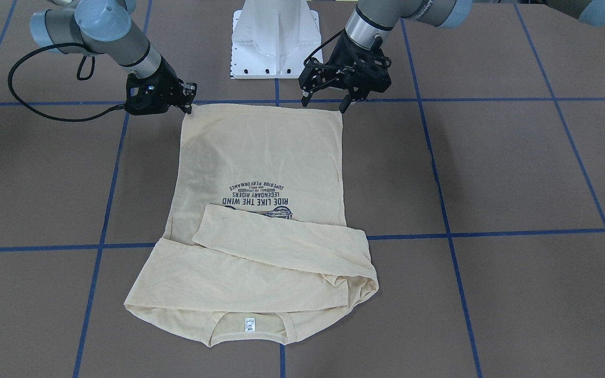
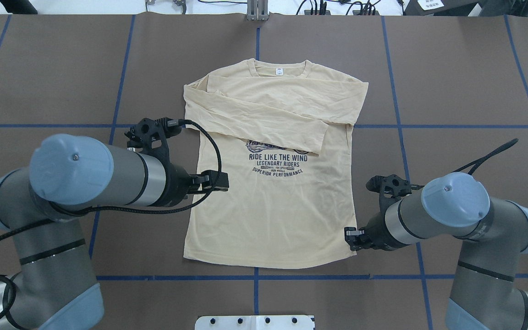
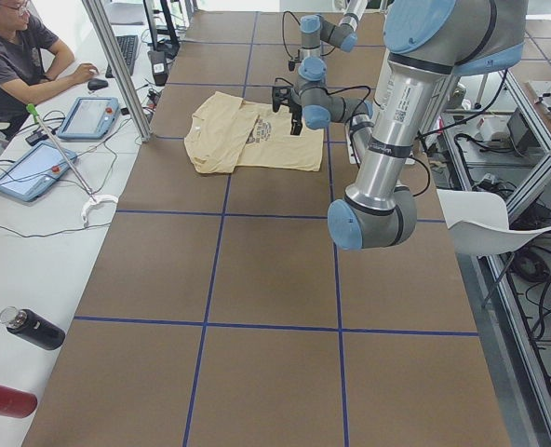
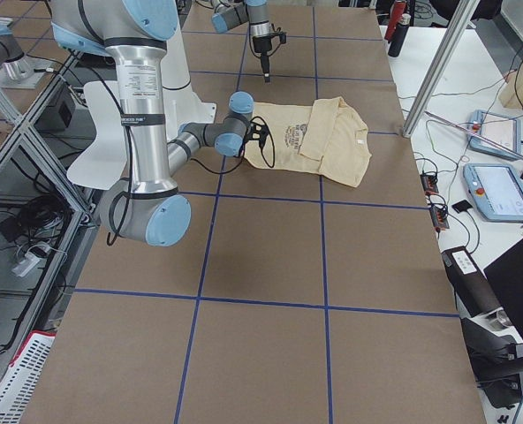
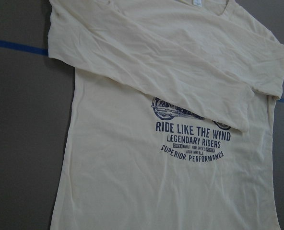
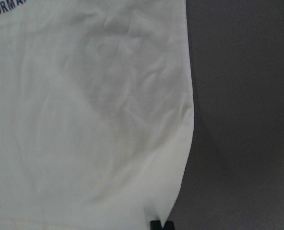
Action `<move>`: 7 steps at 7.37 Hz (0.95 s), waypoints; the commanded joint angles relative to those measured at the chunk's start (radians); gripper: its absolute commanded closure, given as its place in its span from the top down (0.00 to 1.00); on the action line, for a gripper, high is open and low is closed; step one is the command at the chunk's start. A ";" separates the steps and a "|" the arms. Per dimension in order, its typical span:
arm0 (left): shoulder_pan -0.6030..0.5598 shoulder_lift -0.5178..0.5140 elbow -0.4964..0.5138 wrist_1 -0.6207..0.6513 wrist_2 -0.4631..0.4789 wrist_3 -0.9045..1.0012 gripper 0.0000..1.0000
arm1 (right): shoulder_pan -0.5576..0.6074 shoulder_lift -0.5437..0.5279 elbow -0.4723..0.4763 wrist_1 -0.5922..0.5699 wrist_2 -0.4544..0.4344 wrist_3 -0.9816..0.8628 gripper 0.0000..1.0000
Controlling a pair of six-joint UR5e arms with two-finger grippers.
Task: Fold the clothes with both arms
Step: 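Position both grippers at the hem corners nearest the robot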
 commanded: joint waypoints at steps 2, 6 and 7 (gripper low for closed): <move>0.111 0.016 0.005 -0.002 0.051 -0.047 0.99 | 0.064 0.004 0.012 -0.002 0.057 0.000 0.00; 0.204 0.057 0.008 -0.019 0.091 -0.126 0.99 | 0.066 0.006 0.013 -0.006 0.055 0.000 0.00; 0.209 0.062 0.009 -0.017 0.103 -0.130 0.98 | 0.069 0.006 0.015 -0.006 0.055 0.000 0.00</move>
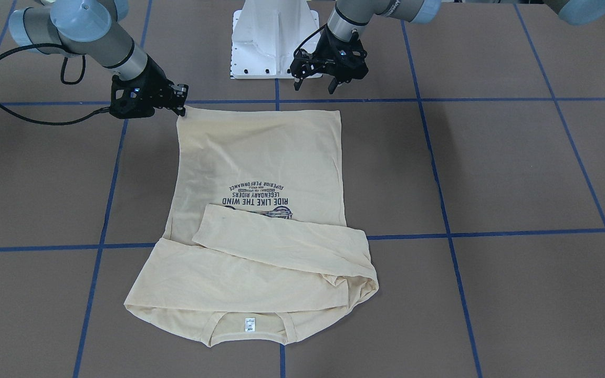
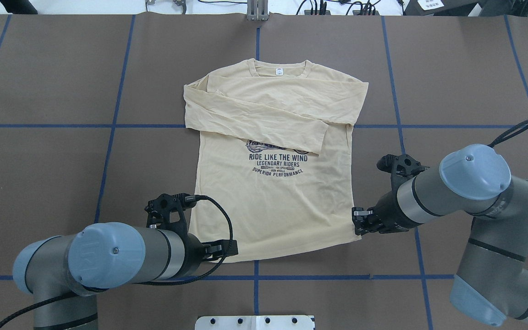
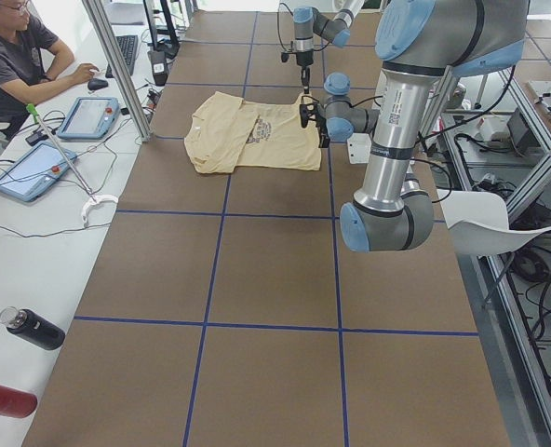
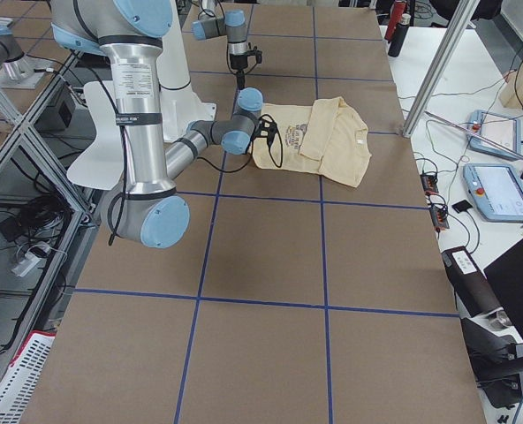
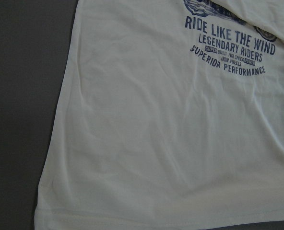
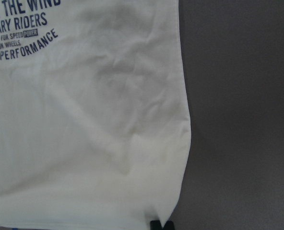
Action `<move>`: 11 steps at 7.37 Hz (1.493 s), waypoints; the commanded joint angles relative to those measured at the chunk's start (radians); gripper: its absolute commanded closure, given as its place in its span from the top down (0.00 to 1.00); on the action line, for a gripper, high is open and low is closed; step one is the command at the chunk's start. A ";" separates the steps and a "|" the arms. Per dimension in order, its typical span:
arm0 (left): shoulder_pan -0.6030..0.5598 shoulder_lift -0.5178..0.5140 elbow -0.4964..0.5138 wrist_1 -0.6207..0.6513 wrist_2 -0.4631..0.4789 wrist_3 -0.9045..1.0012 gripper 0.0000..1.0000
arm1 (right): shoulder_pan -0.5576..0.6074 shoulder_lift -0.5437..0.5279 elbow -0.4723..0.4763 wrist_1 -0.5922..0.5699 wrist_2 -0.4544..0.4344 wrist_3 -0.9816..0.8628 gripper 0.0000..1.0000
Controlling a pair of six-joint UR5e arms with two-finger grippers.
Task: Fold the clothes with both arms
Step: 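Position both grippers at the hem corners nearest the robot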
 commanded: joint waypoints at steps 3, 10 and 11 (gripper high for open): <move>0.003 0.019 0.054 0.010 0.012 -0.006 0.95 | 0.004 0.002 0.002 0.000 0.000 0.002 0.00; -0.014 0.025 0.100 0.084 0.012 -0.008 0.82 | 0.004 -0.001 -0.006 0.000 0.000 0.002 0.00; -0.011 0.023 0.108 0.084 0.012 -0.008 0.81 | 0.005 -0.001 -0.006 0.000 0.000 0.002 0.00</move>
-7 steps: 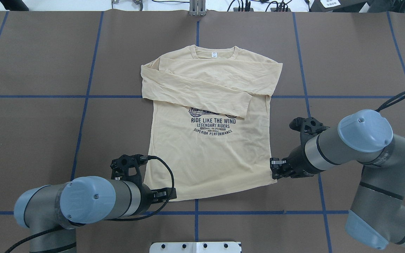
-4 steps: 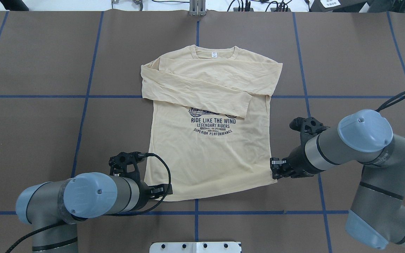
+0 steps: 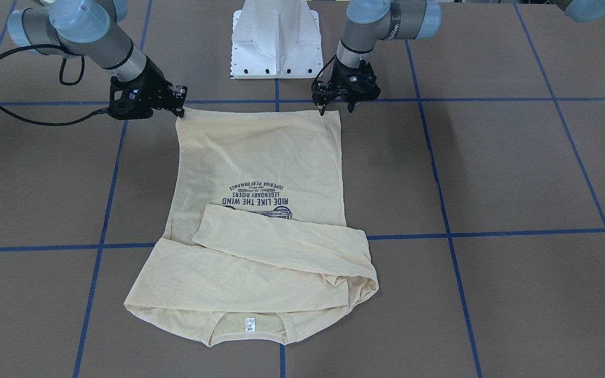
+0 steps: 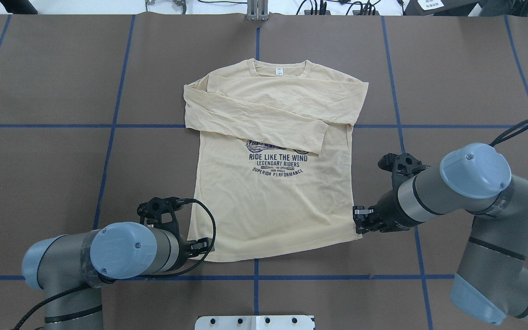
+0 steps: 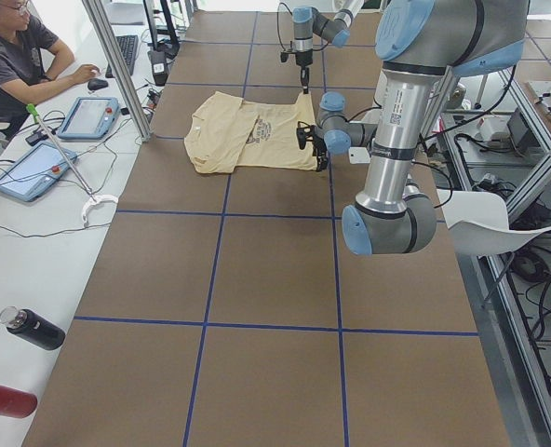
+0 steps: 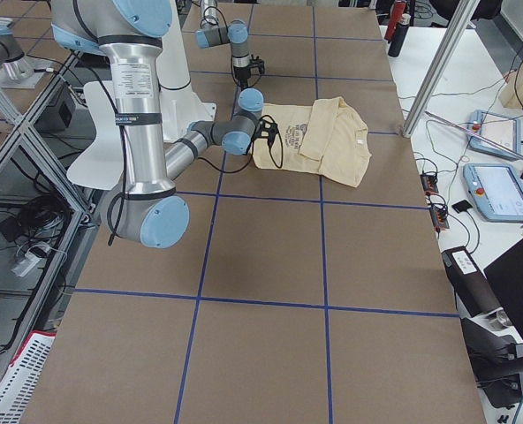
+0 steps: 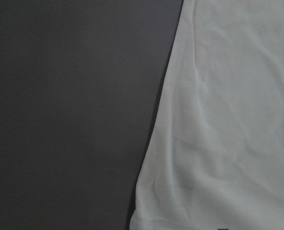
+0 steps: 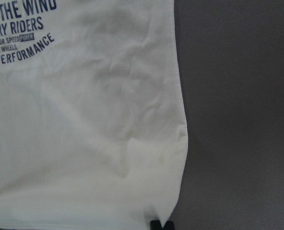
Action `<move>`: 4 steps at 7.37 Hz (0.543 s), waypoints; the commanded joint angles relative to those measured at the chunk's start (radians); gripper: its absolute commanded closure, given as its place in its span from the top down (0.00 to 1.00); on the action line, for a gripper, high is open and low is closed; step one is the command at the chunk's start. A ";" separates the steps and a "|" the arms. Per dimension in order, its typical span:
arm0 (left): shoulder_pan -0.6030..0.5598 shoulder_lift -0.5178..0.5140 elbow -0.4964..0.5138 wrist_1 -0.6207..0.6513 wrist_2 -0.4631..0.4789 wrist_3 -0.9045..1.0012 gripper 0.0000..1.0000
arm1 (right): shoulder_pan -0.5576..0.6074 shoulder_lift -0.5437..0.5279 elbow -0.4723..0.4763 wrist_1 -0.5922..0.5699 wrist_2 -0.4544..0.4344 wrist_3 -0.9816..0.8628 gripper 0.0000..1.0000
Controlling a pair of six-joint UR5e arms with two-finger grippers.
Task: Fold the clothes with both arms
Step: 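Position both grippers at the hem corners nearest the robot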
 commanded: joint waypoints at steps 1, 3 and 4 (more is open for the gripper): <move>0.004 -0.001 0.011 0.001 0.000 -0.001 0.76 | 0.001 -0.002 -0.001 0.000 0.000 0.000 0.00; 0.004 -0.003 0.018 0.001 0.000 -0.001 0.68 | 0.001 -0.002 -0.002 0.000 0.000 0.000 0.00; 0.004 -0.004 0.024 0.001 0.000 -0.001 0.63 | 0.003 -0.002 -0.002 0.000 0.000 -0.001 0.00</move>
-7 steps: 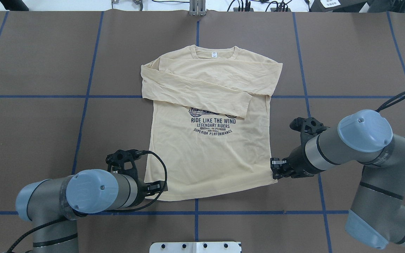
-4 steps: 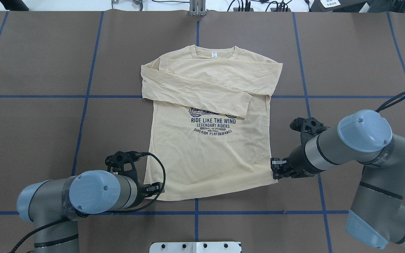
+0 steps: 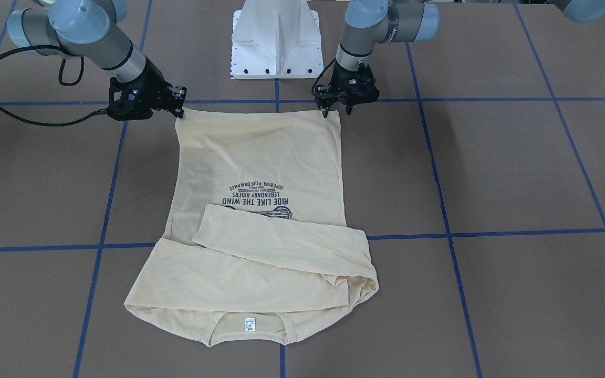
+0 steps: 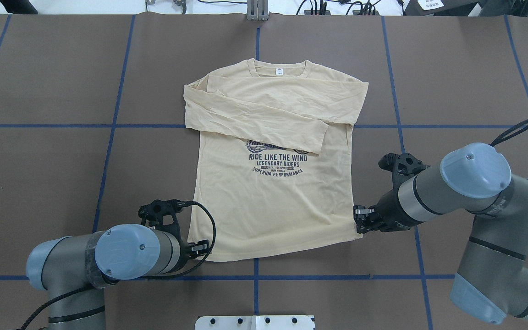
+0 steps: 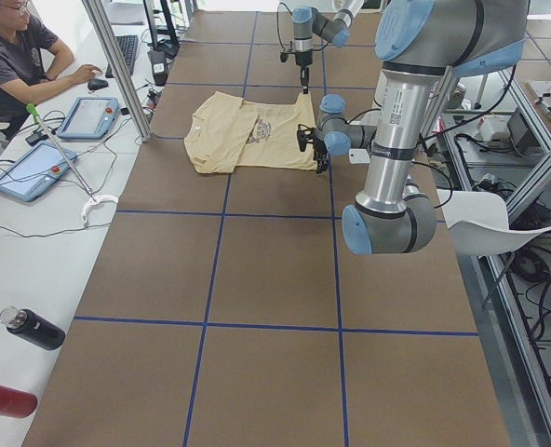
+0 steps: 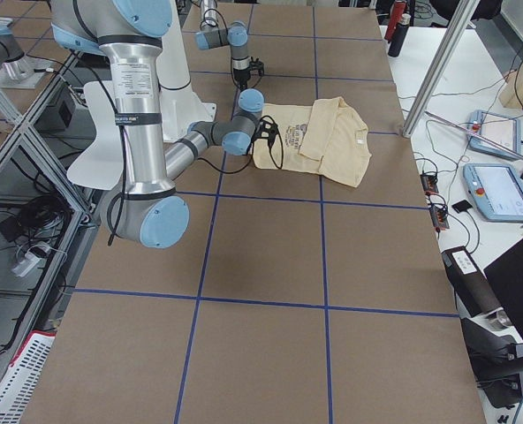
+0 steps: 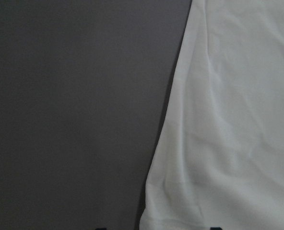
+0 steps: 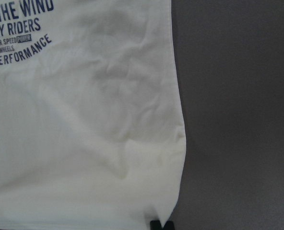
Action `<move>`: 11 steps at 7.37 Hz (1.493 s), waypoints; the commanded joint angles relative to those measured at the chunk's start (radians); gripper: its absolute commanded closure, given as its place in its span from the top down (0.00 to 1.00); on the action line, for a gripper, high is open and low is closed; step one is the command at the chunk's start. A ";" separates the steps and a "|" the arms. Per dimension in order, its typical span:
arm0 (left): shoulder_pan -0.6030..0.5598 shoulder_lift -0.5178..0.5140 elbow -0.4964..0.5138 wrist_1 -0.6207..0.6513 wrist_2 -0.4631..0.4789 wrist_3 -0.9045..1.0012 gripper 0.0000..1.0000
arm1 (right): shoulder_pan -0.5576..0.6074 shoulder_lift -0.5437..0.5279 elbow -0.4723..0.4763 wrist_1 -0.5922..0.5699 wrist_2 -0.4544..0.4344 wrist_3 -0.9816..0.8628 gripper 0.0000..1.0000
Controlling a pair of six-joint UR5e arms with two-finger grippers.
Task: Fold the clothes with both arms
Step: 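Close both grippers on the hem corners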
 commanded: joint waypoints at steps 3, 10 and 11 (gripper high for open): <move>-0.001 -0.004 0.006 0.002 0.000 0.000 0.42 | 0.001 -0.002 0.000 0.000 0.000 0.001 0.00; -0.017 -0.011 -0.069 0.037 -0.012 -0.009 0.00 | 0.001 -0.003 0.004 0.000 0.002 -0.001 0.00; -0.021 0.002 -0.108 0.037 -0.012 -0.009 0.00 | 0.004 -0.008 0.010 0.002 0.003 -0.001 0.00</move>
